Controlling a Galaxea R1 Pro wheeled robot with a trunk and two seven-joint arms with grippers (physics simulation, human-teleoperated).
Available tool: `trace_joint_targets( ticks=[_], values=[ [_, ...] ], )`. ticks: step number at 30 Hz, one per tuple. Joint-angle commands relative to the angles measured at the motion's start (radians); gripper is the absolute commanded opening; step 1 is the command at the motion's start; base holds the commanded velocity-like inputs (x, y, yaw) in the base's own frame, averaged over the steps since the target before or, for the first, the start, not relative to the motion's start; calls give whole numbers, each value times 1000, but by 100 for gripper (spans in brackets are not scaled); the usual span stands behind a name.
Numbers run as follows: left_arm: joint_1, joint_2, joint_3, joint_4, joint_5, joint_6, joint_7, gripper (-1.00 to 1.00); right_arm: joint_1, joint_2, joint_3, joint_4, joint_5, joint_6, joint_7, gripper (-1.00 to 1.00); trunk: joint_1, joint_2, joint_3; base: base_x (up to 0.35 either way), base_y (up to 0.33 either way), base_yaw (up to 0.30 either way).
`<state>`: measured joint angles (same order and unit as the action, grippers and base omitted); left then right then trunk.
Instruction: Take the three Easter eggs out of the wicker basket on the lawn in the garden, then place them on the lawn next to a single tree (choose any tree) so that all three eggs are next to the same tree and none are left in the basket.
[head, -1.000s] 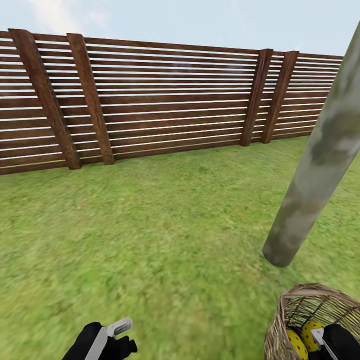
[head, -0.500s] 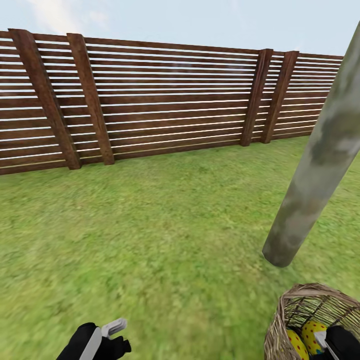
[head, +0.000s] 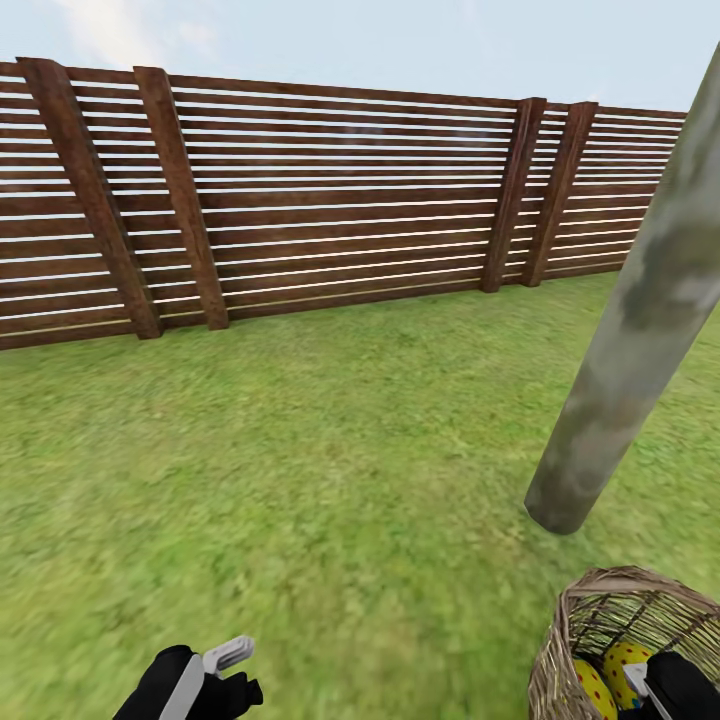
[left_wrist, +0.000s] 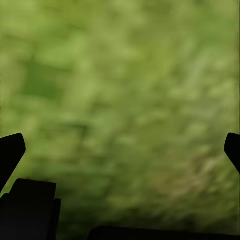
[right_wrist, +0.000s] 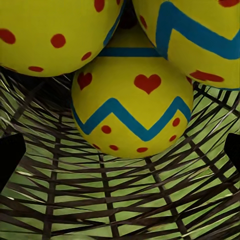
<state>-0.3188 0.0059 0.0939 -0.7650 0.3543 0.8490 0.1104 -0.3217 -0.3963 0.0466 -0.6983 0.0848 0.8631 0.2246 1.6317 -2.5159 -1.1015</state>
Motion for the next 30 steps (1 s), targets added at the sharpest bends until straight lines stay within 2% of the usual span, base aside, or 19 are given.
trace_joint_targets(
  ticks=[1, 30],
  values=[
    [0, -1, 1, -1, 11, 5, 9, 100, 0, -1, 4, -1, 9, 4, 7, 100, 0, 0, -1, 0, 0, 0],
    [0, -1, 0, -2, 11, 5, 9, 100, 0, 1, 4, -1, 9, 4, 7, 100, 0, 0, -1, 0, 0, 0]
  ],
)
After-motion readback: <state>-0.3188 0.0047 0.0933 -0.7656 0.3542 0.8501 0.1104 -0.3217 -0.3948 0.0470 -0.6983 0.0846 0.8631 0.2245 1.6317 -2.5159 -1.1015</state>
